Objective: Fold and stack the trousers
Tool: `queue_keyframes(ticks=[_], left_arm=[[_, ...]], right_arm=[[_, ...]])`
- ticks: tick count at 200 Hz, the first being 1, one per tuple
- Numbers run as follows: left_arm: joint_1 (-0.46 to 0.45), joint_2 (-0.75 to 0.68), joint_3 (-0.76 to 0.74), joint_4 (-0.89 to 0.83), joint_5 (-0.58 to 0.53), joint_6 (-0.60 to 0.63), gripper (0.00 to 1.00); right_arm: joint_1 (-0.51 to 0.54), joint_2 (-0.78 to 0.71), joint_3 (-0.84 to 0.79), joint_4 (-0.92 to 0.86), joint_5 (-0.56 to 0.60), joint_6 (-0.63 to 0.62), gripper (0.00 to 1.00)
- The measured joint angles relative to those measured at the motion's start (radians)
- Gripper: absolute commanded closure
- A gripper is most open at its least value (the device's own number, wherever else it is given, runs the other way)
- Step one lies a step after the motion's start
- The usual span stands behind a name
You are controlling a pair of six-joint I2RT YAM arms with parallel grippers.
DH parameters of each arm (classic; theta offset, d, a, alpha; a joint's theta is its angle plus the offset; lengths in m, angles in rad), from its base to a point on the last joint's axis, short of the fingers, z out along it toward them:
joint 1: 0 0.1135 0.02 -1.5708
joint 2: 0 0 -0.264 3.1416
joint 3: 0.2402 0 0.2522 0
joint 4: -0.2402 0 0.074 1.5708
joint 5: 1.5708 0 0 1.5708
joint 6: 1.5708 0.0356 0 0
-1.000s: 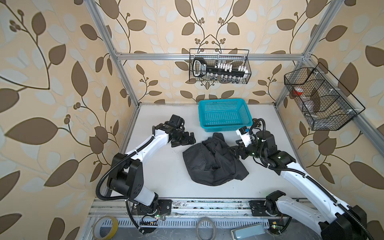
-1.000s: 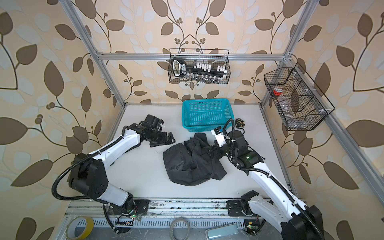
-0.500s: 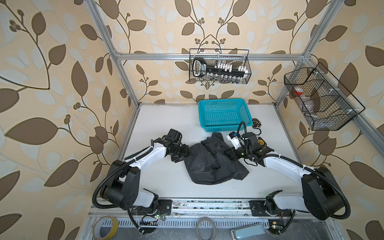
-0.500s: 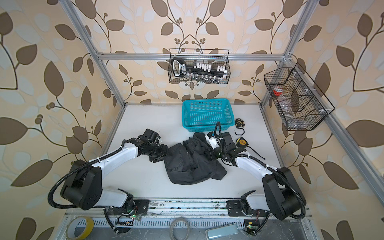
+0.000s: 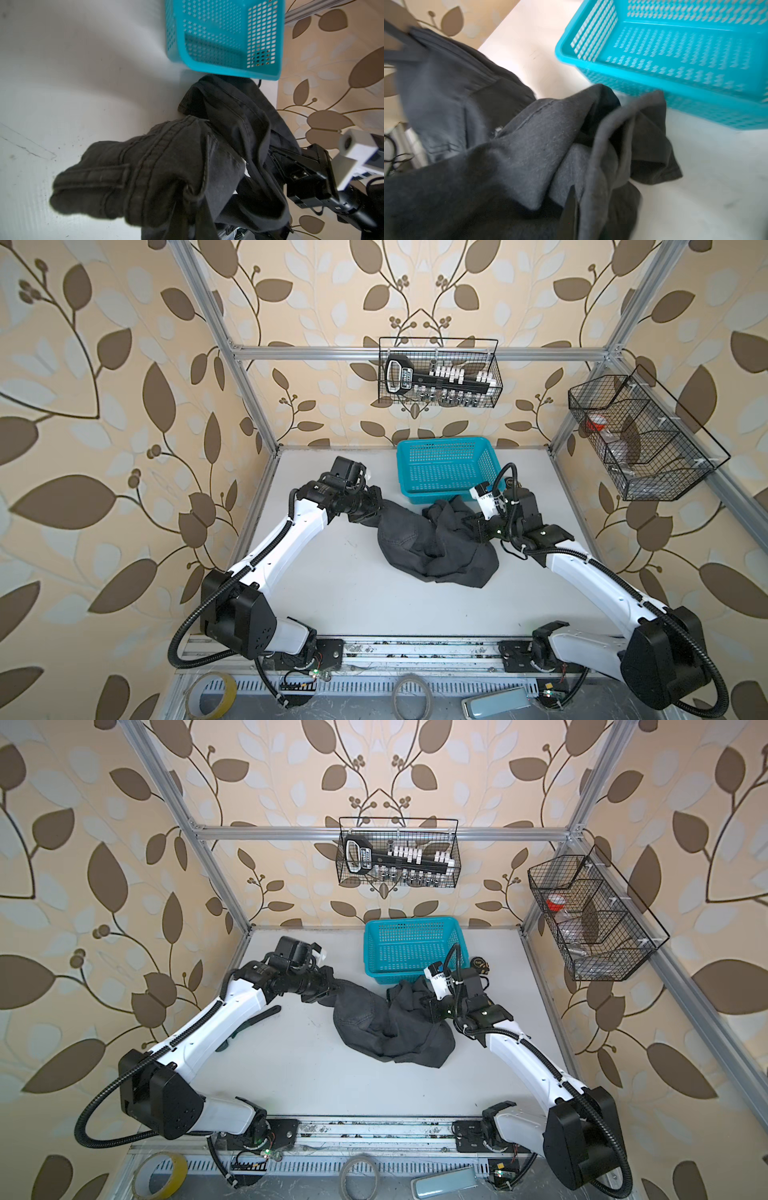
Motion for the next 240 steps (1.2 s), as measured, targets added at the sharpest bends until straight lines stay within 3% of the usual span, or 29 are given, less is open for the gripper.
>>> queue_keyframes(ticks=[32,59,95,119,173,192,240], left_arm=[[0.0,-0.028,0.191,-0.224,-0.156,0.035,1.0],[0.001,-0.069,0.333,-0.407,-0.337,0.038,1.0],[0.001,-0.155,0.378,-0.592,-0.541,0.004,1.0],[0.001,-0.206,0.28,-0.608,-0.612,-0.022,1.0],[0.001,-0.162,-0.113,-0.42,-0.592,-0.105,1.0],[0.002,-0.134,-0.166,-0.371,-0.595,-0.134,1.0],[0.045,-0.113,-0.218,-0.299,-0.606,-0.16,0.97]], right_arm=[[0.013,0.052,0.082,-0.116,0.09,-0.025,0.96],[0.126,0.056,0.097,-0.216,0.171,0.004,0.94],[0.242,0.01,0.097,-0.272,0.249,0.117,0.83],[0.253,-0.003,0.093,-0.286,0.285,0.14,0.79],[0.2,-0.004,-0.085,-0.277,0.299,0.143,0.7],[0.18,-0.024,-0.111,-0.288,0.299,0.152,0.56],[0.04,-0.075,-0.111,-0.244,0.231,0.175,0.45]])
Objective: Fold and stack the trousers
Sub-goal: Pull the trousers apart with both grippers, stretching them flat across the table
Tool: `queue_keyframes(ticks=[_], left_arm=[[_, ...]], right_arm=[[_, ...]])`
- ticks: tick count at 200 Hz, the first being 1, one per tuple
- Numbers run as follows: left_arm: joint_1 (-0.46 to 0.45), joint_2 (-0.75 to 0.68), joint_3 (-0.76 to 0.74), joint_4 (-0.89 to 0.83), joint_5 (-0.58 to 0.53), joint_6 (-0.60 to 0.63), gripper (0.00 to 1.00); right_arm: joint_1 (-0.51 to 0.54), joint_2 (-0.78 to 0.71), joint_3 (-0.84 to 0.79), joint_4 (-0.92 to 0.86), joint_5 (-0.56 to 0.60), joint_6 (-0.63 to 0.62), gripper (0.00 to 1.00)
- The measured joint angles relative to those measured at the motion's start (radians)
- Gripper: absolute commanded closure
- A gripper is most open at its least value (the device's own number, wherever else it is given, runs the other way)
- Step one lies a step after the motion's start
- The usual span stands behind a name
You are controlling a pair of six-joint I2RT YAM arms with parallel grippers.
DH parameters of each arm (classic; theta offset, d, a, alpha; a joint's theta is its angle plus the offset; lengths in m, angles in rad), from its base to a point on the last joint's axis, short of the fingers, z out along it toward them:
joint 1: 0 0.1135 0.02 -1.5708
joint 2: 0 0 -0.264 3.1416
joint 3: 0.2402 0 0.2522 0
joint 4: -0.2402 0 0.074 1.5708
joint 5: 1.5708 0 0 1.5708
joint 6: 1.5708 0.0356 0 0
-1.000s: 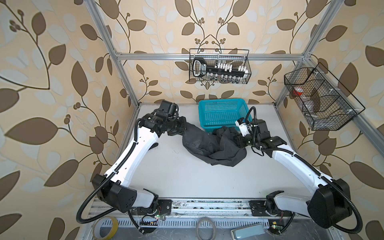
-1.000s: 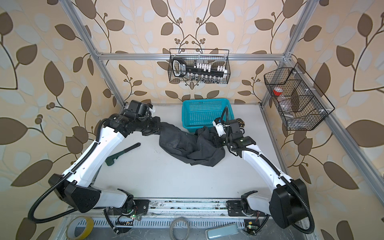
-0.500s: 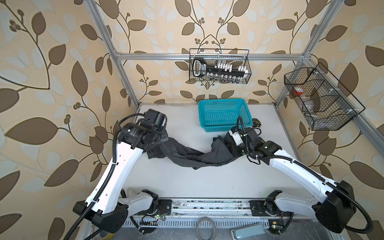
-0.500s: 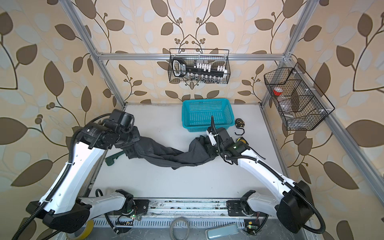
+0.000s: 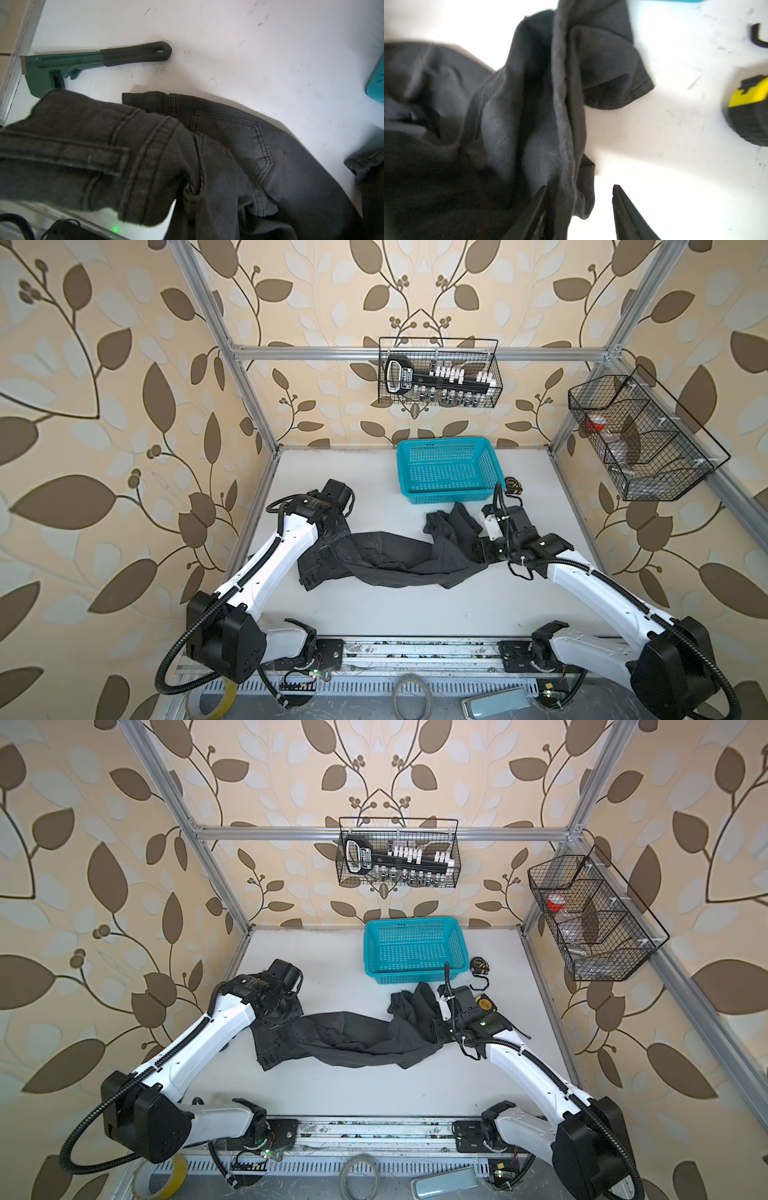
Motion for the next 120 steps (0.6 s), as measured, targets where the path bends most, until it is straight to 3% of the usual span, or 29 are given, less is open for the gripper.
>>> queue_keyframes(ticks=[34,84,91,120], left_arm=[[0.017,0.002,-0.016,0.017,-0.001,0.002,0.95],[0.017,-0.001,-0.032,0.025,-0.002,0.006,0.94],[0.017,-0.004,-0.034,0.025,-0.003,0.006,0.94],[0.017,-0.015,-0.04,0.024,-0.003,0.008,0.94]], right_arm=[[-0.045,0.058,0.001,0.085,-0.055,0.006,0.45],[-0.045,0.283,0.079,0.18,-0.089,-0.02,0.46],[-0.045,0.305,0.095,0.188,-0.089,-0.027,0.49],[-0.045,0.369,0.155,0.224,-0.09,-0.046,0.82]])
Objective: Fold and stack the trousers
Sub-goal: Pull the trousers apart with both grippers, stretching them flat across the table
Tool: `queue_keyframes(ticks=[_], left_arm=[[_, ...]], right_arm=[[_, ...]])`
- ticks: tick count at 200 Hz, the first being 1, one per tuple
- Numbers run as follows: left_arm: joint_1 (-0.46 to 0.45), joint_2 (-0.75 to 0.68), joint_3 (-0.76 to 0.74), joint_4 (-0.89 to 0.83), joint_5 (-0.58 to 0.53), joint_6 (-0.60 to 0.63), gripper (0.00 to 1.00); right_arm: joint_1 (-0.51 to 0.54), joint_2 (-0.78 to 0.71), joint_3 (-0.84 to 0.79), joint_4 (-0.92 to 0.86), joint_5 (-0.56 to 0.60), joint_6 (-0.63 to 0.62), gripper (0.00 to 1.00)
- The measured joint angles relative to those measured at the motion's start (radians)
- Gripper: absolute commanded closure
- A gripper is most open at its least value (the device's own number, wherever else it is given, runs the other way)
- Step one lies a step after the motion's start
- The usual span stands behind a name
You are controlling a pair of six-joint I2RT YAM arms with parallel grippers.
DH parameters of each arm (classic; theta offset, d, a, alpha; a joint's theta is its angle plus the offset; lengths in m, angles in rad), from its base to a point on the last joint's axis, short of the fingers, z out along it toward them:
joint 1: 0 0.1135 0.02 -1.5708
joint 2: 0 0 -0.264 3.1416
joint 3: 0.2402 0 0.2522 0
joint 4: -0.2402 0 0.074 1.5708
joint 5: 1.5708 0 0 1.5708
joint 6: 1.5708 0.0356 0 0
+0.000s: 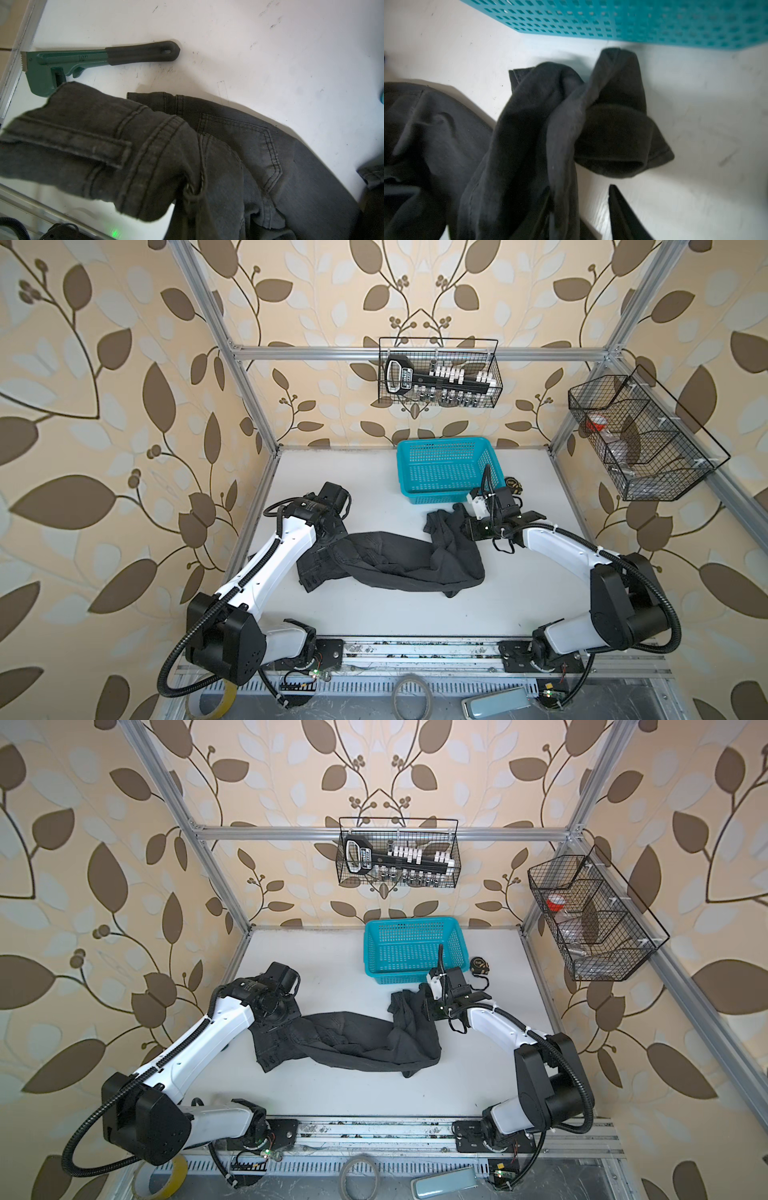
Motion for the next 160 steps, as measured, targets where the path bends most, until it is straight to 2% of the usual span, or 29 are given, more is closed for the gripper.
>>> queue_keyframes(ticks=[15,40,63,103,133,160], left_arm=[[0.0,-0.001,0.008,-0.014,0.0,0.004,0.94],[0.0,-0.001,0.106,-0.118,-0.006,0.017,0.94],[0.0,-0.035,0.203,-0.197,-0.043,0.019,0.95],[0.0,-0.158,0.257,-0.375,-0.09,-0.032,0.97],[0.0,-0.172,0.374,-0.518,-0.137,-0.072,0.99],[0.0,-0.192,0.468,-0.523,-0.161,-0.105,0.99]], right_arm=[[0.0,0.004,0.01,0.007,-0.001,-0.008,0.92],[0.0,-0.035,0.012,-0.018,0.01,0.0,0.98],[0.001,-0.178,0.012,-0.093,0.051,0.008,1.0],[0.001,-0.467,0.026,-0.279,0.173,0.066,1.0],[0.001,-0.568,0.087,-0.486,0.285,0.127,1.0],[0.004,-0.607,0.169,-0.682,0.404,0.208,1.0]])
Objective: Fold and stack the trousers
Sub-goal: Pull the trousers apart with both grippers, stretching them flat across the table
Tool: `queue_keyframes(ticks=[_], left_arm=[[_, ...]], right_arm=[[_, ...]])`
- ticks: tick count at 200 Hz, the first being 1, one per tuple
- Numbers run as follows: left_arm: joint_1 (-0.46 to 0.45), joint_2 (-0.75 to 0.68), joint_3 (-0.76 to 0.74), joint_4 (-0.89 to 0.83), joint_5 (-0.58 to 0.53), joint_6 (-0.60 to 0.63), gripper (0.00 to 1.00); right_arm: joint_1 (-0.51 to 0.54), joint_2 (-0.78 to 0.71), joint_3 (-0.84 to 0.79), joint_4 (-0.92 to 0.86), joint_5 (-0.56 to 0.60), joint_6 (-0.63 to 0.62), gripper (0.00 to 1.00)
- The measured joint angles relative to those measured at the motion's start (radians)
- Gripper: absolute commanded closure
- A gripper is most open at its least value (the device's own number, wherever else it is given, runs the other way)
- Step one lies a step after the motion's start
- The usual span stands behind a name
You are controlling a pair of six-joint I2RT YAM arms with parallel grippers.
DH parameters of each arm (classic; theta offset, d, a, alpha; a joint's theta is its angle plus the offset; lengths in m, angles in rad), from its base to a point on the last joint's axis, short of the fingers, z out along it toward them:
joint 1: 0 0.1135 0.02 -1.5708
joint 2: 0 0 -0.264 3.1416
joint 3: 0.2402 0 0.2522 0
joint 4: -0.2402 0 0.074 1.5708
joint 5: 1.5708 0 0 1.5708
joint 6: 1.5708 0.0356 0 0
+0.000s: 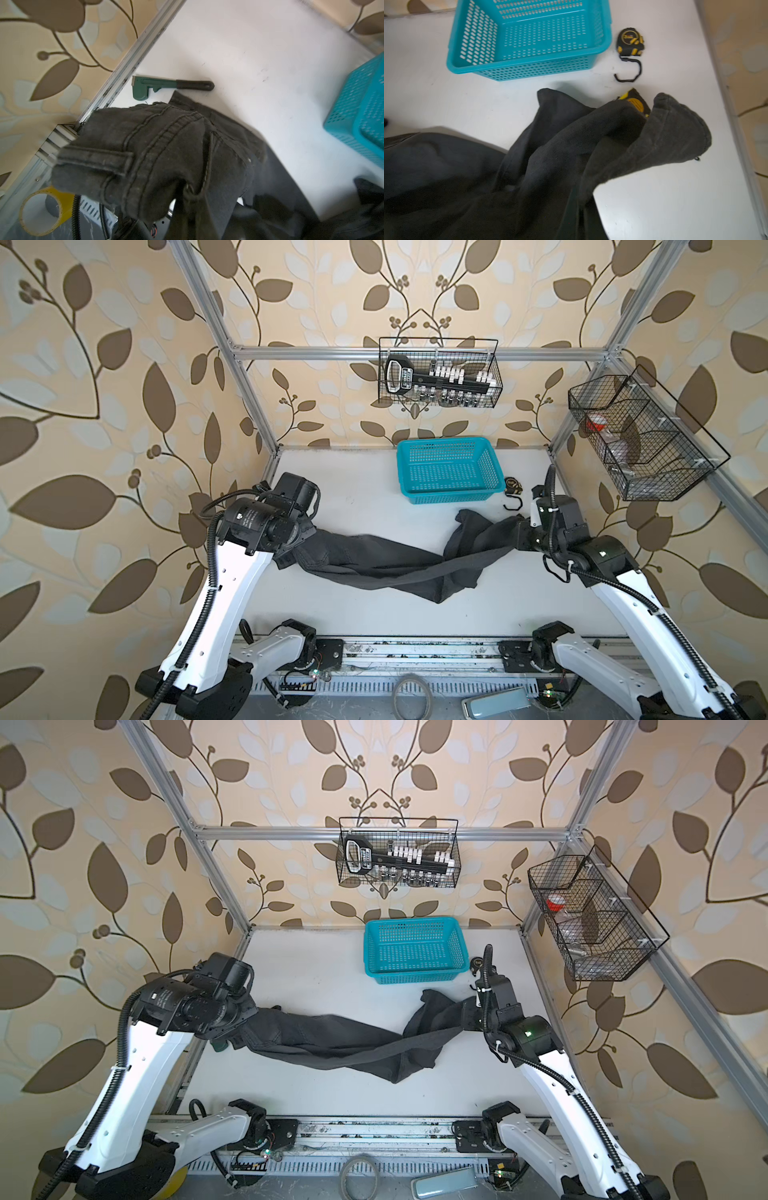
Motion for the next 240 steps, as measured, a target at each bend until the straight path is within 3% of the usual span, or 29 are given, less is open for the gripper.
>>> queue_keyframes(ticks=[35,64,131,185,240], left_arm=[[0.0,-0.05,-0.033,0.0,0.009,-0.027,0.98],[0.0,-0.04,-0.15,0.007,0.03,-0.02,0.96],[0.021,0.176,-0.35,0.245,0.021,0.059,0.92],[0.051,0.34,-0.347,0.413,0.037,0.156,0.88],[0.079,0.544,-0.249,0.501,0.064,0.237,0.87]], right_arm=[[0.014,-0.027,0.053,-0.202,0.146,0.13,1.0],[0.014,-0.04,-0.007,-0.22,0.188,0.17,1.0],[-0.032,0.169,-0.205,0.043,0.164,0.157,1.0],[-0.075,0.229,-0.257,0.209,0.137,0.13,0.96],[-0.097,0.291,-0.291,0.296,0.124,0.073,0.91]])
